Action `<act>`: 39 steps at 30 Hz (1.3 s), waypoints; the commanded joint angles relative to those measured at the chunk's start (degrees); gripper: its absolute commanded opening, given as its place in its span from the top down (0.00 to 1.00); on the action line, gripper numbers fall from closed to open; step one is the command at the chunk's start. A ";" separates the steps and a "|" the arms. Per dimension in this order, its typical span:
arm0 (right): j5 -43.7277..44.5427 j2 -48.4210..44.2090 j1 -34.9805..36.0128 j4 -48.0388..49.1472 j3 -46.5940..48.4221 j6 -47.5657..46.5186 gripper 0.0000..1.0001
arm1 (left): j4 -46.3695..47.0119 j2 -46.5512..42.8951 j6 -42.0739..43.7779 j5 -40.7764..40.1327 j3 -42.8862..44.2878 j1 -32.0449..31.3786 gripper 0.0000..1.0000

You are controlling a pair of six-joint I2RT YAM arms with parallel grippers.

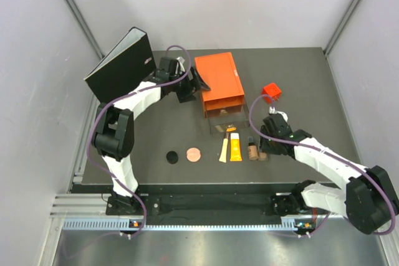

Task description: Organize the makeup

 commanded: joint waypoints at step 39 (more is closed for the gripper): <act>6.02 -1.38 -0.09 -5.53 30.13 -4.51 1.00 | -4.35 2.97 2.72 -0.84 1.36 0.08 0.08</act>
